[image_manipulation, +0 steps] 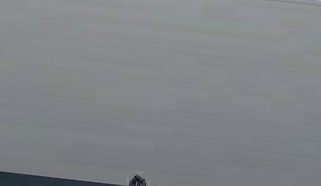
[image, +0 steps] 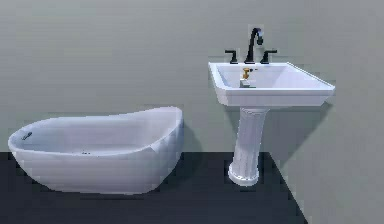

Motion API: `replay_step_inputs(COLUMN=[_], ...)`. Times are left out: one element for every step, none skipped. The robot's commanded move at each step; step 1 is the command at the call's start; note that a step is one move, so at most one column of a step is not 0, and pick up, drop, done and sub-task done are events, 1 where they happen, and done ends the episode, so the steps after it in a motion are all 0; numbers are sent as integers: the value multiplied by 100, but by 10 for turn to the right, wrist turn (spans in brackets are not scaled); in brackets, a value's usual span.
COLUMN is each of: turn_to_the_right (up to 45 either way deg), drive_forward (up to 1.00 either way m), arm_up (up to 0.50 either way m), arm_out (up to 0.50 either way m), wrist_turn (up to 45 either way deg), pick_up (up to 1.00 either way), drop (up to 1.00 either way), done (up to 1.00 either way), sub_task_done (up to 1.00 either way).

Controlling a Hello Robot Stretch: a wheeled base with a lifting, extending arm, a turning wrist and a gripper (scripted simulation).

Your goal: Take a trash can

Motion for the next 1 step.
replay_step_inputs(turn_to_the_right=[0], drive_forward=[0], arm_up=[8], arm_out=[0], wrist_turn=[0], pick_up=[0], drop=[0], done=[0], sub_task_done=[0])
